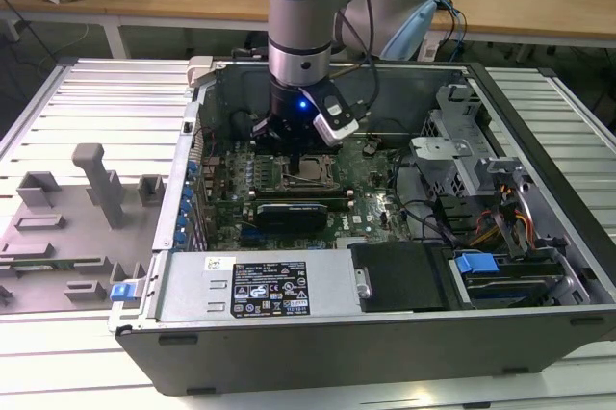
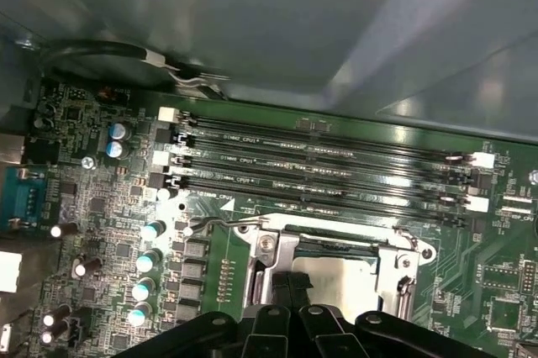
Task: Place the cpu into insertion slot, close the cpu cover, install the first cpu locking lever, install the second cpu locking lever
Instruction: 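Close the cpu cover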
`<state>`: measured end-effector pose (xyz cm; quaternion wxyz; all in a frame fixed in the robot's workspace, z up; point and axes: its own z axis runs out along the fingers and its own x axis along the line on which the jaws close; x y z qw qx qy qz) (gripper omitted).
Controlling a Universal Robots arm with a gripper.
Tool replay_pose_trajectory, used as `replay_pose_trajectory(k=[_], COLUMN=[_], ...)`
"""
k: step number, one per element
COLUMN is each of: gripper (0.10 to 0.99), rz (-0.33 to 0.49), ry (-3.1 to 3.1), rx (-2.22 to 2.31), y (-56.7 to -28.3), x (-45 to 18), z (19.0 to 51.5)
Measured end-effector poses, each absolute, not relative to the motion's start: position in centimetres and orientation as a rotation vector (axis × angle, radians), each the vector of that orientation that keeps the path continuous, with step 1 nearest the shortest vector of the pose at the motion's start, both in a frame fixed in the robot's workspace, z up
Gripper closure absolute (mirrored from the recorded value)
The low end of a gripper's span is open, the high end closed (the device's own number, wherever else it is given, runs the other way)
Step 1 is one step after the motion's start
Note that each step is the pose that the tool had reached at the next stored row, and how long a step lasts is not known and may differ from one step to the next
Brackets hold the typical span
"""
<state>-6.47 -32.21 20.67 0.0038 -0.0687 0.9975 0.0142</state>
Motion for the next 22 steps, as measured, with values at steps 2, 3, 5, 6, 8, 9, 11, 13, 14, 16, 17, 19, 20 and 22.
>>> replay_pose_trajectory(k=[2, 3, 5, 6, 8, 9, 11, 13, 14, 16, 17, 19, 20, 22], gripper=[0.980, 0.980, 0.980, 0.980, 0.980, 0.980, 0.980, 0.980, 0.980, 0.980, 0.980, 0.980, 0.980, 0.980], rz=[0.060, 0.060, 0.060, 0.060, 0.063, 0.063, 0.064, 0.064, 0.064, 0.064, 0.064, 0.065, 0.064, 0.064], ry=[3.125, 3.125, 3.125, 3.125, 3.152, 3.153, 3.156, 3.157, 3.157, 3.157, 3.157, 3.157, 3.157, 3.157], rx=[-0.215, -0.215, -0.215, -0.216, -0.217, -0.216, -0.214, -0.186, -0.185, -0.185, -0.185, -0.185, -0.185, -0.185], y=[-32.21, -32.21, -32.20, -32.21, -32.21, -32.21, -32.21, -32.21, -32.21, -32.21, -32.23, -32.24, -32.25, -32.25], x=[-6.47, -6.47, -6.47, -6.47, -6.43, -6.43, -6.43, -6.43, -6.46, -6.55, -6.60, -6.72, -6.77, -6.81], z=[20.78, 20.85, 20.92, 20.93, 20.93, 20.94, 20.92, 20.89, 20.87, 20.85, 20.84, 20.80, 20.78, 20.67])
